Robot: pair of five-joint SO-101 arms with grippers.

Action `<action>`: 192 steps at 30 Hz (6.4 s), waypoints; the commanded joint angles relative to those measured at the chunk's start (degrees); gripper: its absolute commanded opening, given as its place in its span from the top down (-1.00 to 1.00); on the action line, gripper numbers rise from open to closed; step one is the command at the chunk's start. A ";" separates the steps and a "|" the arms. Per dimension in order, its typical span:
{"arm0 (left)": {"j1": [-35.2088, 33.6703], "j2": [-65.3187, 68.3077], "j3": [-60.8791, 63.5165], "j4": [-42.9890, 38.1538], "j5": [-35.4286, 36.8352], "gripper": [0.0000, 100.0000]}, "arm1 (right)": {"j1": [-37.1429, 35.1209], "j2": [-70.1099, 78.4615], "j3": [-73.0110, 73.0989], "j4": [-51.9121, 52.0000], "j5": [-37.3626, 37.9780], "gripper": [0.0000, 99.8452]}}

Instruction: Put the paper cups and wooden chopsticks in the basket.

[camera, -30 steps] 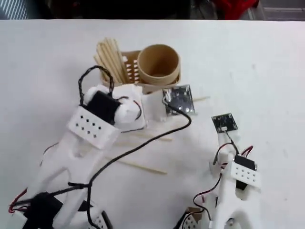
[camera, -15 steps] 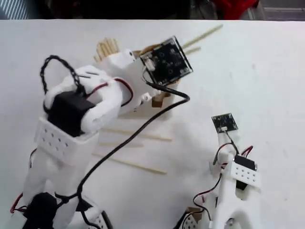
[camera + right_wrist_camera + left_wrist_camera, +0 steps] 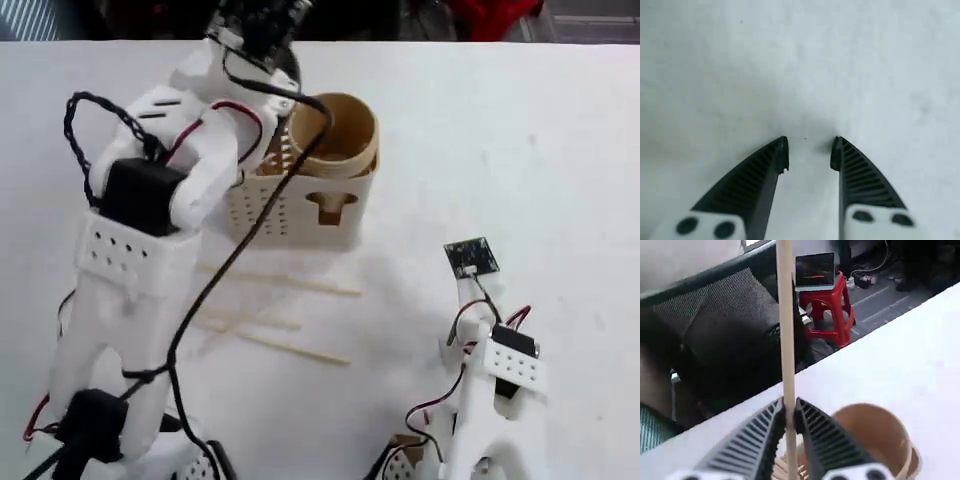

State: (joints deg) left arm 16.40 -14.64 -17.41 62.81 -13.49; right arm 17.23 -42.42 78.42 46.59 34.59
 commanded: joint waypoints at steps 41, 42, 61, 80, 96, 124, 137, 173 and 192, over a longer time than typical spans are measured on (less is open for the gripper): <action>-6.55 12.70 -2.46 12.75 10.99 0.75 | 0.22 -0.57 0.18 -1.01 0.53 0.69; -6.46 12.88 -2.37 12.66 10.99 0.75 | 0.22 -0.57 0.18 -1.01 0.53 0.69; -6.90 20.70 -2.02 13.63 11.08 0.88 | 0.22 -0.57 0.18 -1.01 0.62 0.69; -6.29 20.88 -23.30 18.64 10.81 0.96 | 0.22 -0.57 0.18 -1.01 0.62 0.69; -6.29 19.21 -35.08 6.07 19.69 0.96 | 0.22 -0.57 0.26 -1.01 0.62 0.69; -9.27 -20.97 17.93 -27.96 13.19 0.96 | 0.13 -0.66 0.18 -1.01 0.70 0.69; -6.73 -12.79 39.47 -65.93 12.40 0.96 | 0.13 -0.66 0.26 -1.01 0.70 0.69; -8.13 -26.77 79.12 -86.68 6.77 0.95 | 0.13 -0.66 0.26 -1.10 0.70 0.69; -10.59 -41.19 61.80 -45.45 6.86 0.80 | 0.13 -0.66 0.26 -1.10 0.70 0.69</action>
State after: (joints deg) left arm 8.31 -50.24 52.13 1.71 -5.93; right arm 17.23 -42.51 78.42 46.51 34.68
